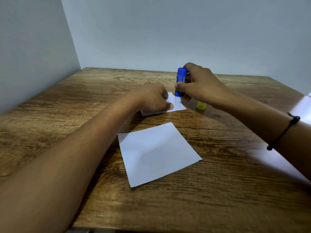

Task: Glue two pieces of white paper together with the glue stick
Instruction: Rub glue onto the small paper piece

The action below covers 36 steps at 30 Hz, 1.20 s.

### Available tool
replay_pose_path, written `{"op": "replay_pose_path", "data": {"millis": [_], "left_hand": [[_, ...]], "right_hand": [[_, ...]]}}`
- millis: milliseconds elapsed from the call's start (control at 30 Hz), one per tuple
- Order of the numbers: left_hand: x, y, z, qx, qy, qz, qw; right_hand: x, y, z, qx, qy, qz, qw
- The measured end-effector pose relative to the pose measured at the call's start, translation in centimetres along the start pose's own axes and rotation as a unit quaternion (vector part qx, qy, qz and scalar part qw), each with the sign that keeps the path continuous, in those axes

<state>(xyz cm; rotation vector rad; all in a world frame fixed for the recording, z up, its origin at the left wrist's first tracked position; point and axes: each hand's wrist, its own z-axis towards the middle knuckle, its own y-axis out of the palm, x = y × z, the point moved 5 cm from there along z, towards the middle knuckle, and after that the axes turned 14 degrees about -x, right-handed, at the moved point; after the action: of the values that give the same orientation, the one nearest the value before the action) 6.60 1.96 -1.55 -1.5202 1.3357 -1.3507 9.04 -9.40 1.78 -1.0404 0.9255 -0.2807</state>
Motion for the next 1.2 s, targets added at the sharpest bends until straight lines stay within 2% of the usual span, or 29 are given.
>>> {"op": "replay_pose_path", "data": {"millis": [433,600,900,1000,1100,1200], "left_hand": [[-0.1,-0.1,0.0,0.013,-0.008,0.021,1.000],[-0.2,-0.1,-0.1,0.040,-0.028,0.065,0.997],[-0.8,-0.5,-0.5,0.091,-0.097,0.155,0.979],[-0.2,-1.0,-0.8,0.119,-0.045,0.140,0.982],[0.8,-0.6,-0.9,0.059,0.035,0.099,0.993],[0.9,-0.2,-0.9,0.025,0.038,0.104,0.994]], "right_hand": [[0.0,-0.5,-1.3,-0.007,-0.007,-0.004,1.000],[0.3,-0.6,-1.3,-0.028,0.001,0.021,0.999],[1.0,-2.3,-1.3,0.060,-0.007,0.113,0.992],[1.2,-2.6,-1.3,0.081,-0.011,0.124,0.989],[1.4,-3.1,-1.0,0.104,-0.012,0.124,0.987],[1.6,-3.1,-0.3,0.102,-0.002,0.117,0.988]]}}
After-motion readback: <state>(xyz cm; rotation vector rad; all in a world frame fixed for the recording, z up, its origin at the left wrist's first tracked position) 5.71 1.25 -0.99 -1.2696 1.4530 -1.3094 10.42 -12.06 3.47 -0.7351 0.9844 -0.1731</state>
